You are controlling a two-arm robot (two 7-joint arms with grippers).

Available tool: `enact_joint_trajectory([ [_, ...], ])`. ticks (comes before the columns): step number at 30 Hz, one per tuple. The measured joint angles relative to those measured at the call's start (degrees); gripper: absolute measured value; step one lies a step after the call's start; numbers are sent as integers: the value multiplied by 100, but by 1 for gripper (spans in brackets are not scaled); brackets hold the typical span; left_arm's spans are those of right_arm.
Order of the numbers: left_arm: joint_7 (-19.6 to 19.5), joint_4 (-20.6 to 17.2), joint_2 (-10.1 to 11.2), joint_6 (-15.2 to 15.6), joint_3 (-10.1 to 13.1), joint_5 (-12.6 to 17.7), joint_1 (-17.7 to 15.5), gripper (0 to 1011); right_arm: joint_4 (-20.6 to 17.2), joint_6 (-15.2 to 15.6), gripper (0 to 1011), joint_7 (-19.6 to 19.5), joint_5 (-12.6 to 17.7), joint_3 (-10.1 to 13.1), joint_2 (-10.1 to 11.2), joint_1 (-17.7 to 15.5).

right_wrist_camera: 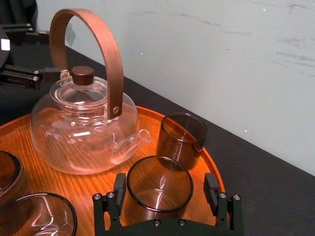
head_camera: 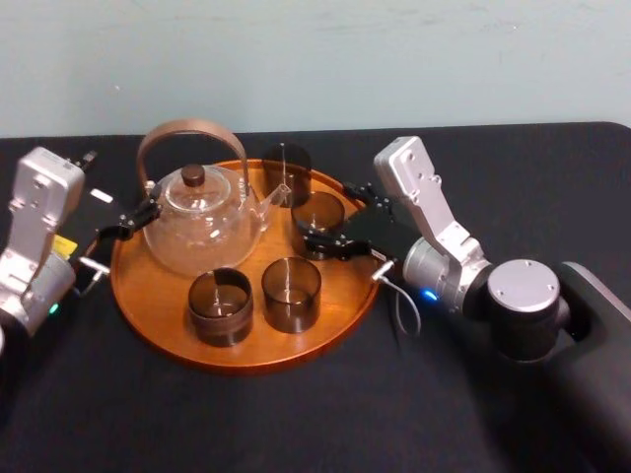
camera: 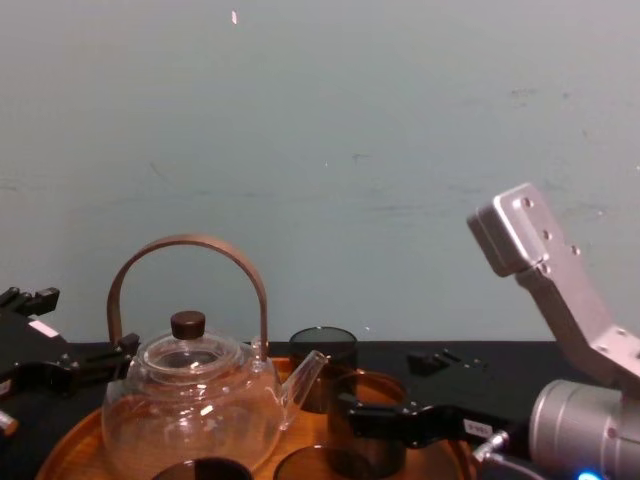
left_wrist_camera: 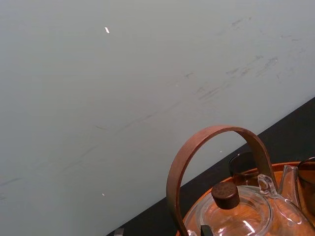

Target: Pick up the glass from the table and place it on the tray.

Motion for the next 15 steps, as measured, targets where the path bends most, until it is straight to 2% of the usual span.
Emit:
enact_joint_trajectory([
  [15,0,0,0,0,0,0,0,1009,-637,60,1002,40,212,149,305,-474],
])
